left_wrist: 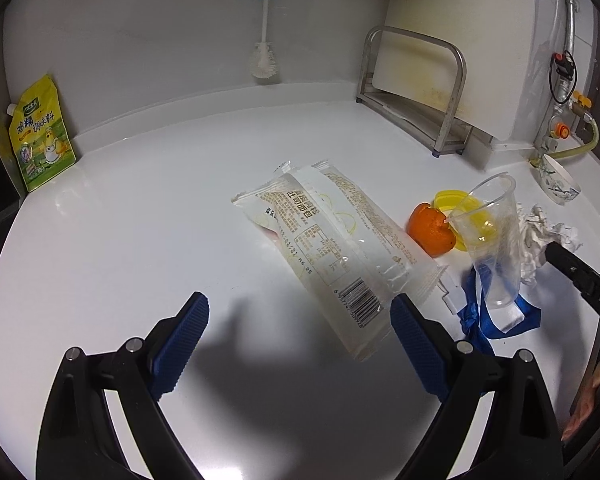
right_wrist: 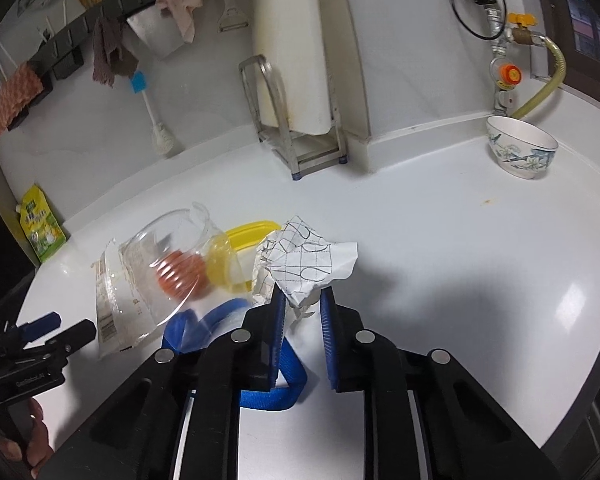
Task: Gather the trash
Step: 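Grasp the white plastic wrapper with the left tool while the right tool grasps the crumpled patterned paper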
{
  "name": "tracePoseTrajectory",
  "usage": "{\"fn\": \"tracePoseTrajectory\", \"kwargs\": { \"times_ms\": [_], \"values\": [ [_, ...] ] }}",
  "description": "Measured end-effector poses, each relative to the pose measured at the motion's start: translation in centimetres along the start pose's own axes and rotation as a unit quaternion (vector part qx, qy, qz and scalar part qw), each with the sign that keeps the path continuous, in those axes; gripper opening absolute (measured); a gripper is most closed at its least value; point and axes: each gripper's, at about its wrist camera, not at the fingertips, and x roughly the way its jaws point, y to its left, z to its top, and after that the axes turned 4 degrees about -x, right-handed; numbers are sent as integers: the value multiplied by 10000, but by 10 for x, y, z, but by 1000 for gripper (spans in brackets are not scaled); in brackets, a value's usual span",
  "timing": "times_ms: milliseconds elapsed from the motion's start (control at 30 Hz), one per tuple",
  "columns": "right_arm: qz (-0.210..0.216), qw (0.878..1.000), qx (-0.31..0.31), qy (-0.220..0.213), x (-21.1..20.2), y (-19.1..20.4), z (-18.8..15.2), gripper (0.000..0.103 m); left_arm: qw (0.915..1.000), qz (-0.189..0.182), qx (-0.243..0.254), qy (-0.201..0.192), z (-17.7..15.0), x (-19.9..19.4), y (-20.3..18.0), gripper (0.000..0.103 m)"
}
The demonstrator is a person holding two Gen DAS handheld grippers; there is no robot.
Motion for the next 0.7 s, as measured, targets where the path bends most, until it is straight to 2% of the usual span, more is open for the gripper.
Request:
{"fn": "tracePoseTrajectory", "kwargs": {
  "times_ms": [167,300,400,533,700],
  "values": [
    [115,9994,156,-286,-17,-7,0,16,9999,19,-154,16,4,4,2,91],
    [97,9987,65,-494,-29,-6,3,16,9999,98,-89,12,6,7,-4,91],
    [153,9986,88,-503,-32,-7,1,16,9999,112,-98,27,9,10,-8,91],
    [219,9984,201,-488,-32,-12,-1,16,9994,309,-140,2,14,17,-10,91],
    [247,9976,296,-570,-36,-18,0,16,9984,451,-293,160,19,33,-10,91]
  ]
}}
